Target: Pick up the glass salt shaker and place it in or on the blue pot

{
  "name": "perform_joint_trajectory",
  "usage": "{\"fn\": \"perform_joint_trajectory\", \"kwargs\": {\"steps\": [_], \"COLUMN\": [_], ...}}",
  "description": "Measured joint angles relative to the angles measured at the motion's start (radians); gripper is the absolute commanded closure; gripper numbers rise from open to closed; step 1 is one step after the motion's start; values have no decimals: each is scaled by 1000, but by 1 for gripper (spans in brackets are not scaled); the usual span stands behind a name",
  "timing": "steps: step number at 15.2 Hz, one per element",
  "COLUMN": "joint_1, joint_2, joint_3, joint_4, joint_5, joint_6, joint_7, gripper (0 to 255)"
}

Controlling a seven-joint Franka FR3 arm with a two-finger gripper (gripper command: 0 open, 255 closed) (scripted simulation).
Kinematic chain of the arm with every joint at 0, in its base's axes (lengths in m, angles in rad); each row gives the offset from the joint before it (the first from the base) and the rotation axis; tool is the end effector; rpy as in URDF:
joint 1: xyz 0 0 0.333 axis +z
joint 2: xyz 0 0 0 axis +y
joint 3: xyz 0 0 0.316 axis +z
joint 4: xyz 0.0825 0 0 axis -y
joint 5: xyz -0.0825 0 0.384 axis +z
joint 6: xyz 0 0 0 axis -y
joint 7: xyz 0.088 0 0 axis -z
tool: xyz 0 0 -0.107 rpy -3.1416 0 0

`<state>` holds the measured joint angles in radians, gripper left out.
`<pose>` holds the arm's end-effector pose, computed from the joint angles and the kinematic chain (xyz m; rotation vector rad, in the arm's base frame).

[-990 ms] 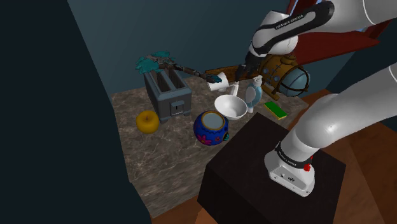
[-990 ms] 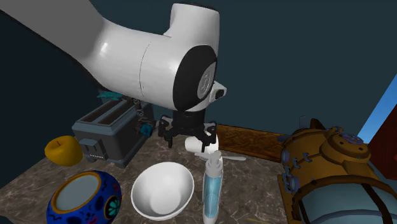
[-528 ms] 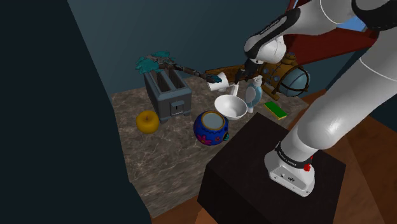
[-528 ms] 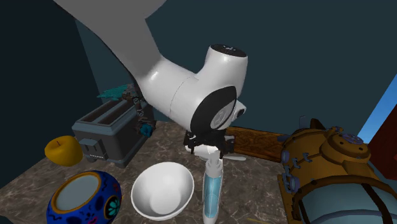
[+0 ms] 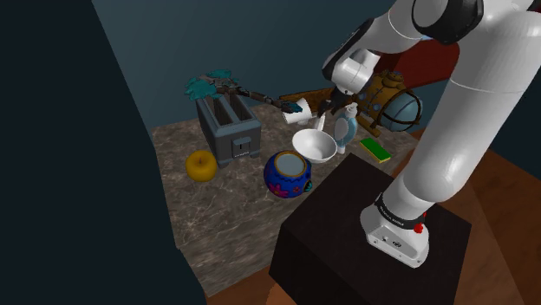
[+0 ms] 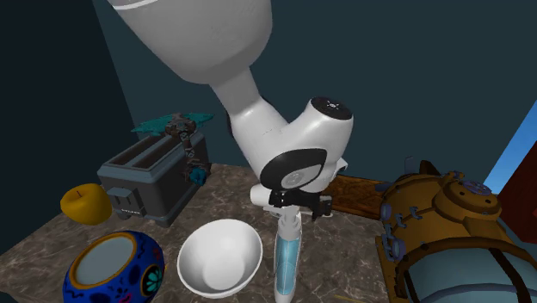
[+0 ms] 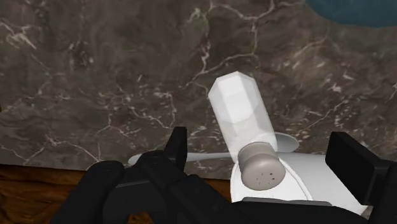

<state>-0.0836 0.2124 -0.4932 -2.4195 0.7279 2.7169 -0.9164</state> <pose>0.4020 -0.2957 0.2411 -3.0009 0.4436 -0.3939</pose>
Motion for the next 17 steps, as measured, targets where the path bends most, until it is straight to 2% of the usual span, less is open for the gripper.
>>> {"fn": "perform_joint_trajectory", "kwargs": {"steps": [5, 11, 12, 17], "joint_1": [-30, -38, -38, -38], "joint_2": [76, 93, 93, 92], "joint_3": [55, 64, 64, 64], "joint_4": [30, 40, 40, 41], "joint_5": [113, 132, 132, 133], "joint_6": [28, 30, 30, 30], "joint_7": [-81, -96, -96, -96], "gripper": [0, 0, 255, 255]}}
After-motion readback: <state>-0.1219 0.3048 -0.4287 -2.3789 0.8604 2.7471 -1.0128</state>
